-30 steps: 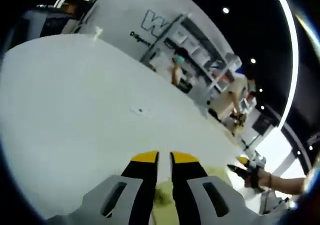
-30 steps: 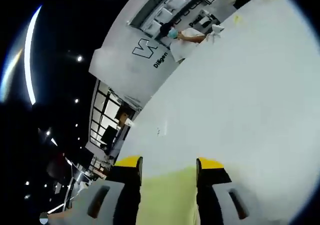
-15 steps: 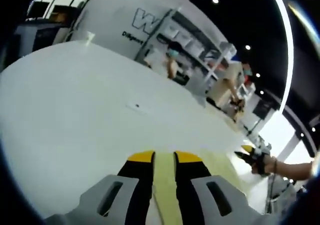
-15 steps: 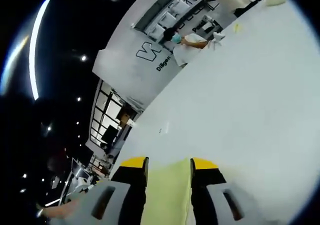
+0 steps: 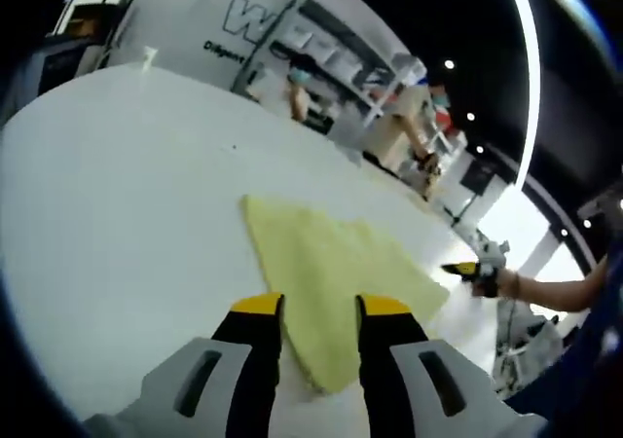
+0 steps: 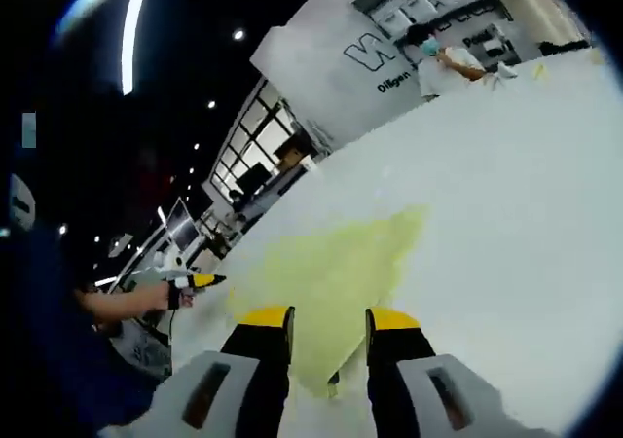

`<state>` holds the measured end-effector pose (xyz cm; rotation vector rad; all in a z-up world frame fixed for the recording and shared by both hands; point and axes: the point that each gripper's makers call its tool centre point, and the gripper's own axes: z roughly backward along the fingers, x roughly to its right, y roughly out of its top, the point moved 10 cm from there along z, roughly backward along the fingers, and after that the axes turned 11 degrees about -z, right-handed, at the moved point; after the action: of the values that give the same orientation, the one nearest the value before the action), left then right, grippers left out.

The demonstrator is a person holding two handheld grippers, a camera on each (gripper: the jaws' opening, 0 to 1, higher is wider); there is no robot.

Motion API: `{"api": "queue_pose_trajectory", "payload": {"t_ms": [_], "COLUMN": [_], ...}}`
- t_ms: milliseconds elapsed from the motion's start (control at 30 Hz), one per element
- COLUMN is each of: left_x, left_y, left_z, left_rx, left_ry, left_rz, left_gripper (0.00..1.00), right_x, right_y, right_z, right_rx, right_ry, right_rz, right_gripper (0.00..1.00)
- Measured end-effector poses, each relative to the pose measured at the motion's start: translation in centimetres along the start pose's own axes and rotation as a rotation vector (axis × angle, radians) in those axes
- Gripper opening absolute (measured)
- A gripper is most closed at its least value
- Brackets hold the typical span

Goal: Fold the garment on the visible template until the final outline fits inside the template.

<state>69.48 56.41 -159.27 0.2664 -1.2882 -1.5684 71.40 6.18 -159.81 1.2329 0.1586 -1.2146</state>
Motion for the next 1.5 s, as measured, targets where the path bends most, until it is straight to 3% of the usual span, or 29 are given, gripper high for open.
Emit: {"api": "queue_pose_trajectory", "payload": {"t_ms": [67,300,400,633,1100,1200,1367,1500], "left_x": [-0.1,1.0,1.7,2.3,1.1,1.1,1.5,1.3], "left_y": [-0.8,-2.3,-2.8,-3.9,-3.8,-3.8,-3.1,-3.3], "left_z": [1.0,3.1,3.5,3.8,1.0,0.5,0.2,0.3], "left_rx": [0.002,-0.022,-0.036,-0.074,-0.108,-0.103,-0.066,-0.103], "left_ry": [0.000,-0.017,-0.045,-0.070,-0.059,-0.065,-0.085,-0.079], "left_rz": [0.011,-0.033,-0.092,-0.128,-0.190,-0.190,-0.193,-0.208], "left_gripper": [0.29,0.35,0.38,0.41,0.37,0.36,0.21,0.19], "right_x": [-0.4,-0.5,-0.5,-1.3,-1.8,-1.0,-1.0,-0.7], "right_y": [-1.1,-2.8,-3.1,-2.6,-2.9,-2.7,-2.8,-2.8], "right_z": [0.4,0.4,-0.1,0.1,-0.2,0.0,0.1,0.2], "right_rx": [-0.032,-0.097,-0.094,-0.044,-0.031,-0.023,-0.007,-0.015], "right_ry": [-0.012,-0.049,-0.049,-0.007,-0.034,-0.035,-0.041,-0.052], "right_rz": [0.062,0.125,0.133,0.134,0.084,0.064,0.044,0.045], "right_gripper": [0.29,0.29,0.27,0.19,0.12,0.10,0.05,0.02]}}
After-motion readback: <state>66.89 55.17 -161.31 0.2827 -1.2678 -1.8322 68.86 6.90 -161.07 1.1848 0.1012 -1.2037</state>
